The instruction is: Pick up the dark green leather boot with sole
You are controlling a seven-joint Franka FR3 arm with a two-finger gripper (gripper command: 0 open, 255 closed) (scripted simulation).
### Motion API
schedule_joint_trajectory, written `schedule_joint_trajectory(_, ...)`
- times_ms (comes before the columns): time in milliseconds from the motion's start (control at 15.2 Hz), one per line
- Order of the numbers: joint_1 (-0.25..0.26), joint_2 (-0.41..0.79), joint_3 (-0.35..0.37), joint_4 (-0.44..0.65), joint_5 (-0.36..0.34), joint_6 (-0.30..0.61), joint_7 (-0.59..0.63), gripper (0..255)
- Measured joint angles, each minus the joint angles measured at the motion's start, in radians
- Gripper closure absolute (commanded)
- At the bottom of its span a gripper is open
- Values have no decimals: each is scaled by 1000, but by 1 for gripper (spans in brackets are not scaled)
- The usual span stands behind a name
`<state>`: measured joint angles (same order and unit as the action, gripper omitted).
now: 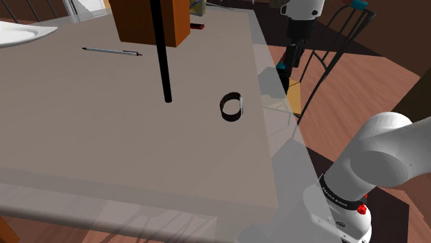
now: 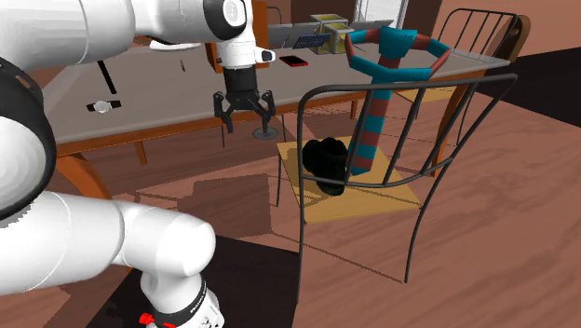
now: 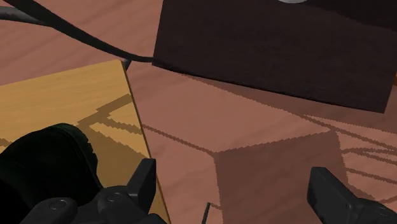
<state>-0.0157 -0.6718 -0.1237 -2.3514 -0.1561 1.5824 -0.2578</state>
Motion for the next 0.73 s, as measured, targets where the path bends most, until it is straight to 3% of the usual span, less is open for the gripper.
schedule_joint_trajectory(330, -21, 116, -93, 20, -18, 138, -75, 0)
schedule_joint_trajectory(726, -30, 313, -205, 111, 11, 288, -182, 0)
